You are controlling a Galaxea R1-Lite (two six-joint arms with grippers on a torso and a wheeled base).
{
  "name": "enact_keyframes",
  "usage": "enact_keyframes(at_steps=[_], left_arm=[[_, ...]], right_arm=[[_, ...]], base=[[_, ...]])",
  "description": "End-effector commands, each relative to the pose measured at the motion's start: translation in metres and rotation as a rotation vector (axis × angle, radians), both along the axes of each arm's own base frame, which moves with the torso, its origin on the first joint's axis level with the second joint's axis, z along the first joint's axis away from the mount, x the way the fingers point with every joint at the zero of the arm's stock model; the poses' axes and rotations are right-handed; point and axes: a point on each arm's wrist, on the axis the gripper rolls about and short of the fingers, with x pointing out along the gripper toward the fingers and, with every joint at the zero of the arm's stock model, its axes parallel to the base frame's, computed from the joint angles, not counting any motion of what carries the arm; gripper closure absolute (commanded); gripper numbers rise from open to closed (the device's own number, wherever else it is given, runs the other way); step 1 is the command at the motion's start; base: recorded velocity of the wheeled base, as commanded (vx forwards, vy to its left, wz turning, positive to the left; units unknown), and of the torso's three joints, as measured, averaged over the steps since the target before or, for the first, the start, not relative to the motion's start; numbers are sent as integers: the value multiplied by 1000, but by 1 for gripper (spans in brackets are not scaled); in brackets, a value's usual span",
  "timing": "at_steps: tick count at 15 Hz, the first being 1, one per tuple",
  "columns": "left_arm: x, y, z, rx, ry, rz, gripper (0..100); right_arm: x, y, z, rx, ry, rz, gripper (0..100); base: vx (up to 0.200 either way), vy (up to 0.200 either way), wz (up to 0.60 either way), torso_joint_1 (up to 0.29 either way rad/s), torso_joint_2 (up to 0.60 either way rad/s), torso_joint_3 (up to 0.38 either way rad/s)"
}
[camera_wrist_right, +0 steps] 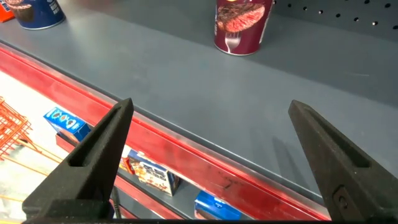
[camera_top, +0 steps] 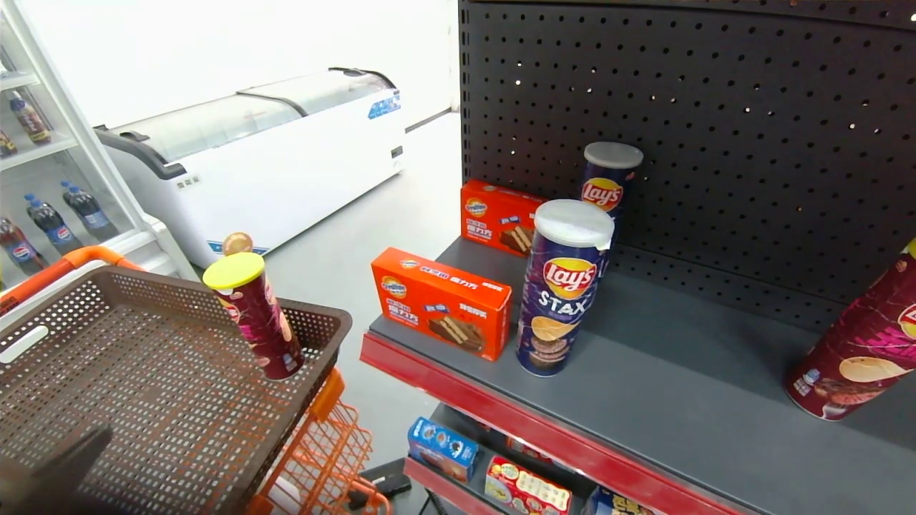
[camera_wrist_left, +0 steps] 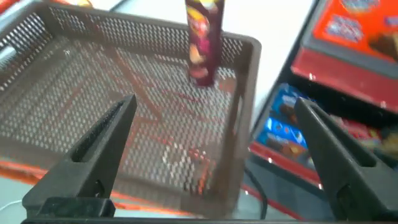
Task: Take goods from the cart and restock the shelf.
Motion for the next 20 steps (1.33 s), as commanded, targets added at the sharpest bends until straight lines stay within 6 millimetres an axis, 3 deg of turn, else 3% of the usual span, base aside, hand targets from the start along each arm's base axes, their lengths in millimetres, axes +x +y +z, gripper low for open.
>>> enact_keyframes(at_steps=[1,3,5,8,12,18,20], left_arm=[[63,7,-29,2,133,51,0],[78,7,-43,31,124,44,0],[109,8,-55,33,83,41,0],[139,10,-69,39,62,42,0],[169,11,-93,50,48,37,0],[230,15,-106,67,-53,41,0],[240,15,-111,67,-56,43,0]], right_arm=[[0,0,0,0,1,0,0],[0,0,0,0,1,0,0],[0,0,0,0,1,0,0],[0,0,0,-2,1,0,0],[0,0,0,0,1,0,0],[0,0,0,0,1,0,0],[0,0,0,0,1,0,0]], base=[[0,0,0,0,0,0],[0,0,0,0,0,0],[0,0,0,0,0,0],[0,0,0,0,0,0],[0,0,0,0,0,0],[0,0,0,0,0,0],[0,0,0,0,0,0]])
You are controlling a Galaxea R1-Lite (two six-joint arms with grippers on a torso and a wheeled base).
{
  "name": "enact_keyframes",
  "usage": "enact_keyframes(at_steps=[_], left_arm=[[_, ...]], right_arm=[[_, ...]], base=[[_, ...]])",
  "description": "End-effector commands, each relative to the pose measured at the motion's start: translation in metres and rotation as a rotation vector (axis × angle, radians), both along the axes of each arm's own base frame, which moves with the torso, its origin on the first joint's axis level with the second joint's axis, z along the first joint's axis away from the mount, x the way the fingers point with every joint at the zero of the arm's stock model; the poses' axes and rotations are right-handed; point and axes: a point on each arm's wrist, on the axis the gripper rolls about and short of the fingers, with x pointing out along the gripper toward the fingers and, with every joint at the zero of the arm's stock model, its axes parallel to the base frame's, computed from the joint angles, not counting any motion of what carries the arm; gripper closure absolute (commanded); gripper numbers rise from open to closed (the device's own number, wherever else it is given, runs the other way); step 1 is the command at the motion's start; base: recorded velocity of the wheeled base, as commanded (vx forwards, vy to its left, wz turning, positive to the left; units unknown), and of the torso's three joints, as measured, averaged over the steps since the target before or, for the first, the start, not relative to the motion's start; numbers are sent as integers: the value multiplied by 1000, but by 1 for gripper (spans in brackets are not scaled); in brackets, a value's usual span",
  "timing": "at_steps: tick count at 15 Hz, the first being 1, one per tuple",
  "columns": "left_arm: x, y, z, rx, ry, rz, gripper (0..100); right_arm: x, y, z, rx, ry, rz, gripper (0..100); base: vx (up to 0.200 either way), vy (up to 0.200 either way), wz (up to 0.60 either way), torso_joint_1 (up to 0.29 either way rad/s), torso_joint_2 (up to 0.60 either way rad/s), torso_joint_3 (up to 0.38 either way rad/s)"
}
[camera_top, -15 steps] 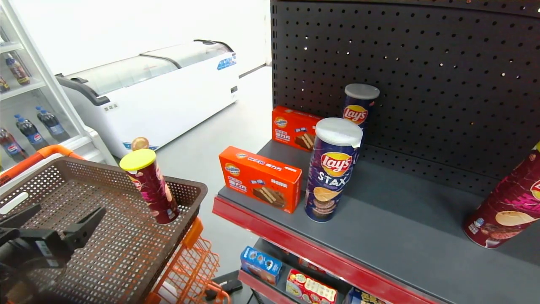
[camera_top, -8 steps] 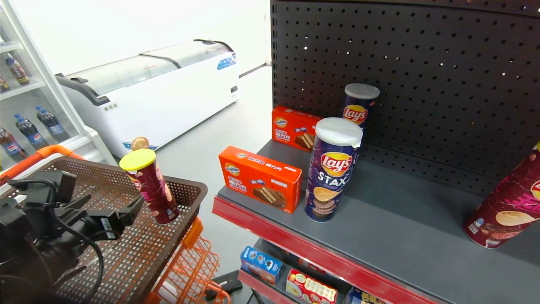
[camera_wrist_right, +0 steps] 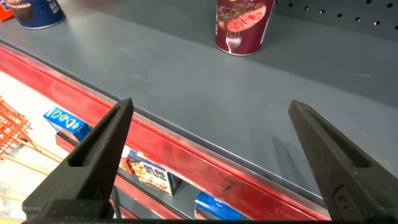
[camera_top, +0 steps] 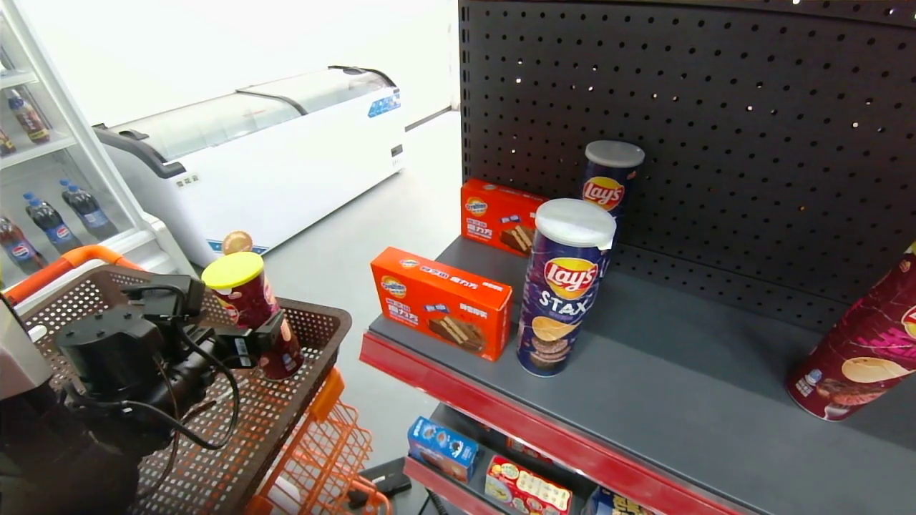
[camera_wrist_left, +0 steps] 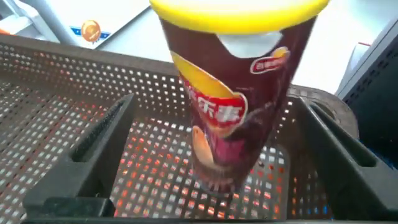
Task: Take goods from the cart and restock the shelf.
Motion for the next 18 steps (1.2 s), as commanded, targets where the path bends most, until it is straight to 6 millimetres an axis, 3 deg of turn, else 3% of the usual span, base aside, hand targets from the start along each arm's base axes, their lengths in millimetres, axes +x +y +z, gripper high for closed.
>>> enact_keyframes(at_steps=[1,9,10,14,18], left_arm=[[16,1,-13,-1,18,2,0],[55,0,-11,2,-74,-7,0],[61,1,-7,3,-103,-7,100],[63,3,-4,81,-108,-3,100],[50,-2,18,91,-142,-17,100]], right_arm=[[0,0,0,0,2,0,0],[0,0,0,0,2,0,0],[0,0,0,0,2,0,0],[0,0,0,0,2,0,0],[0,0,0,0,2,0,0]], base=[[0,0,0,0,0,0],[0,0,0,0,0,0],[0,0,0,0,0,0],[0,0,0,0,0,0],[0,0,0,0,0,0]])
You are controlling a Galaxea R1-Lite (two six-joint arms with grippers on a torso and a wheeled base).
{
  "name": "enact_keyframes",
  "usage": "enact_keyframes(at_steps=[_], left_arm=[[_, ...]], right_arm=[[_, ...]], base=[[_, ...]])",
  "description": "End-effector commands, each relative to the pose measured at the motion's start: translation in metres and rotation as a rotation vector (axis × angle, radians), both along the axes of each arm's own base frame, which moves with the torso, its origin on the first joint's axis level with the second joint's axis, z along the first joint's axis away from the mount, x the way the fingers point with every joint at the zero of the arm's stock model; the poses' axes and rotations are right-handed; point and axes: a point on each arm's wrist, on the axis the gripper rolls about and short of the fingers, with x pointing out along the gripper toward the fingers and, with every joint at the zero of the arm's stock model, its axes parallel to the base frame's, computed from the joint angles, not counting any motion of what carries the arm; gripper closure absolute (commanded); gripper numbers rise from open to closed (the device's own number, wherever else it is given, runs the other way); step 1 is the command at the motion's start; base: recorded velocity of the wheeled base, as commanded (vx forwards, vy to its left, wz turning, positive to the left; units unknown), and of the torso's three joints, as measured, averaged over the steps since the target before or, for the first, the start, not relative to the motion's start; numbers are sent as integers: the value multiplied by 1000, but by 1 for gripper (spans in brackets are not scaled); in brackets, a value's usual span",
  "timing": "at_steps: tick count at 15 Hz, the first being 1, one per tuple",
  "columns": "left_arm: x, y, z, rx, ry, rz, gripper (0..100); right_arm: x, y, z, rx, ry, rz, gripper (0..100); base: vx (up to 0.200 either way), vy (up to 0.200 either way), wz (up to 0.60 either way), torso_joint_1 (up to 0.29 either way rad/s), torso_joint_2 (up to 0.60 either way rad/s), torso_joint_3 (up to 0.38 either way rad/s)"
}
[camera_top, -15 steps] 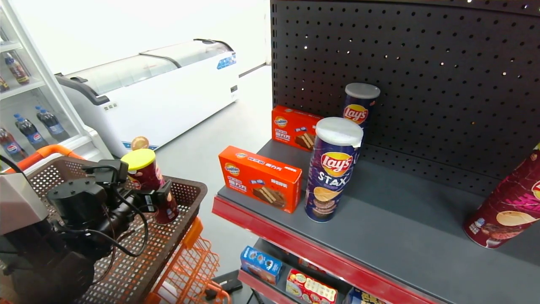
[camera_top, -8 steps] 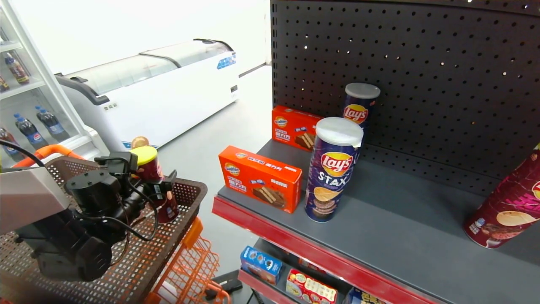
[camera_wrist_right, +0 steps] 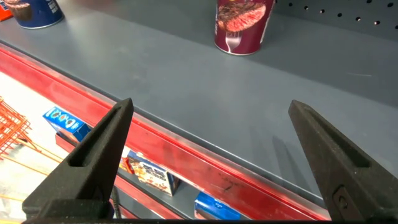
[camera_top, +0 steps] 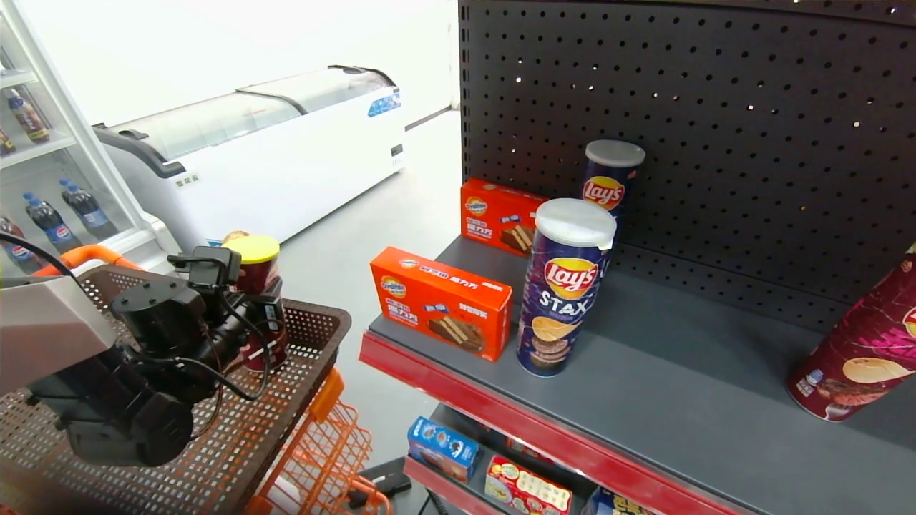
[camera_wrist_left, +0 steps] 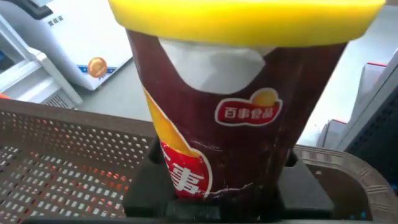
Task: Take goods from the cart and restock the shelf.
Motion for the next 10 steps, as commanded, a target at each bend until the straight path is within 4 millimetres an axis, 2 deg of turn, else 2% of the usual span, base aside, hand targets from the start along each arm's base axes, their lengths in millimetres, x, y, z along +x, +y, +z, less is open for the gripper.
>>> enact_keyframes(at_steps=[1,4,5,7,10], left_arm=[[-14,-5,28,0,-49,-15,100],[-39,-18,62,0,-57,-67,100],[-50,-23,80,-9,-85,-85,100],[-66,-27,101,-16,-145,-101,100],[-102,-31,117,-21,-123,-124,100]], right_arm=[[0,0,0,0,1,1,0],[0,0,0,0,1,1,0],[0,0,0,0,1,1,0],[0,0,0,0,1,1,0],[0,0,0,0,1,1,0]], base=[[0,0,0,0,0,0],[0,0,0,0,0,0],[0,0,0,0,0,0],[0,0,0,0,0,0],[0,0,0,0,0,0]])
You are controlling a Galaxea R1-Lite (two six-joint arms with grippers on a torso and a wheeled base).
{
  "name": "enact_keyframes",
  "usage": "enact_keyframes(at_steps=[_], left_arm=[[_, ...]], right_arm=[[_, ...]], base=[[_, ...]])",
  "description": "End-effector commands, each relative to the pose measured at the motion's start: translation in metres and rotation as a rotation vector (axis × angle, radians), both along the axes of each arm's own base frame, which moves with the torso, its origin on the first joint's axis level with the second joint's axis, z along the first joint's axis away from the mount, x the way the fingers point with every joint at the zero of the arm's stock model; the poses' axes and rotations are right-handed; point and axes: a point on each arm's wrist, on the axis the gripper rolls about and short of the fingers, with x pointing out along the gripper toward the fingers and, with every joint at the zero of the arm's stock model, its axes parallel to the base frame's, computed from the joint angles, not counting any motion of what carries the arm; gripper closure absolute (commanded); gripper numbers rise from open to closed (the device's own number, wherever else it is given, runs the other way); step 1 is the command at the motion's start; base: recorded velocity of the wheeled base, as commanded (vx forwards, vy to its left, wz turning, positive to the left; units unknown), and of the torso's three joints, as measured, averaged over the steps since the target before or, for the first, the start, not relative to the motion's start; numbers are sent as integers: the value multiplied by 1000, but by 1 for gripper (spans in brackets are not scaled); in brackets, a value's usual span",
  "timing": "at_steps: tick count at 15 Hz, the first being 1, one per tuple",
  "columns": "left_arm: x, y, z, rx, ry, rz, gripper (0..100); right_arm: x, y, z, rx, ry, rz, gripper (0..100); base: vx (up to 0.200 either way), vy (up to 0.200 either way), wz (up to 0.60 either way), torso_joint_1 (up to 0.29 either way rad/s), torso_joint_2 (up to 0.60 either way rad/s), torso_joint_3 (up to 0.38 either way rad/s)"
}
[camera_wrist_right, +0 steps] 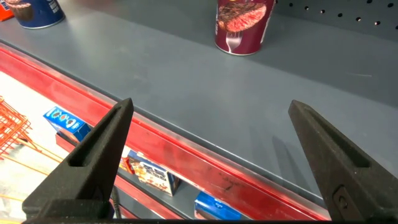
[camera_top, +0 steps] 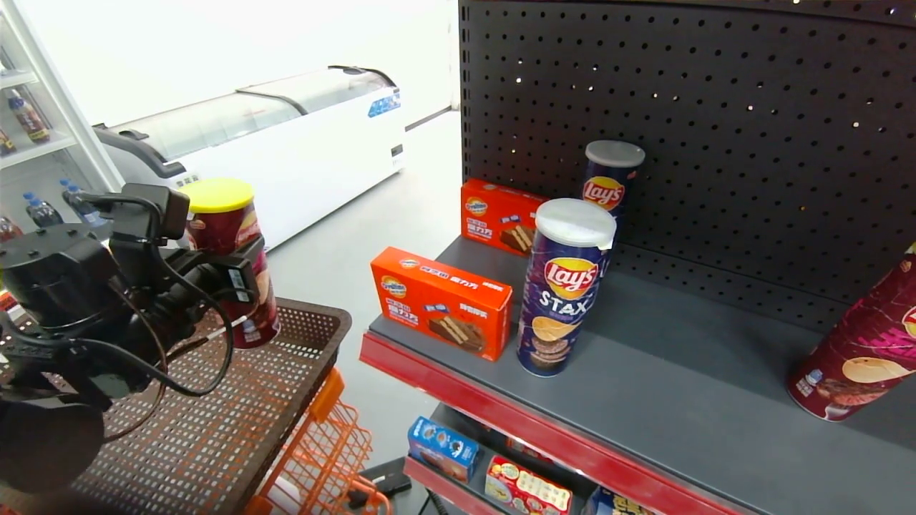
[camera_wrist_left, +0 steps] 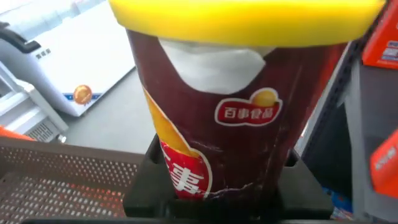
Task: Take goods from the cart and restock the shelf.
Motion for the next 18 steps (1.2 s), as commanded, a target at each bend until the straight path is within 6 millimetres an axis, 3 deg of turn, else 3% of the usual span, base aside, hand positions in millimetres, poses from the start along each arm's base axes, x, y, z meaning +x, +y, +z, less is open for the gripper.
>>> enact_keyframes(at_steps=[1,4,6,8,12,18], left_arm=[[-47,-6,32,-7,-54,-46,100],[-79,-12,41,-9,-89,-102,100],[-100,-25,31,-9,-4,-202,100],[-126,-34,35,-5,32,-342,100],[-133,-37,40,-20,66,-521,100],[-131,-43,54,-15,17,-566,100]], right_arm=[[0,0,0,0,2,0,0],[0,0,0,0,2,0,0],[0,0,0,0,2,0,0],[0,0,0,0,2,0,0],[0,0,0,0,2,0,0],[0,0,0,0,2,0,0]], base=[[0,0,0,0,0,0],[0,0,0,0,0,0],[0,0,0,0,0,0],[0,0,0,0,0,0],[0,0,0,0,0,0],[0,0,0,0,0,0]])
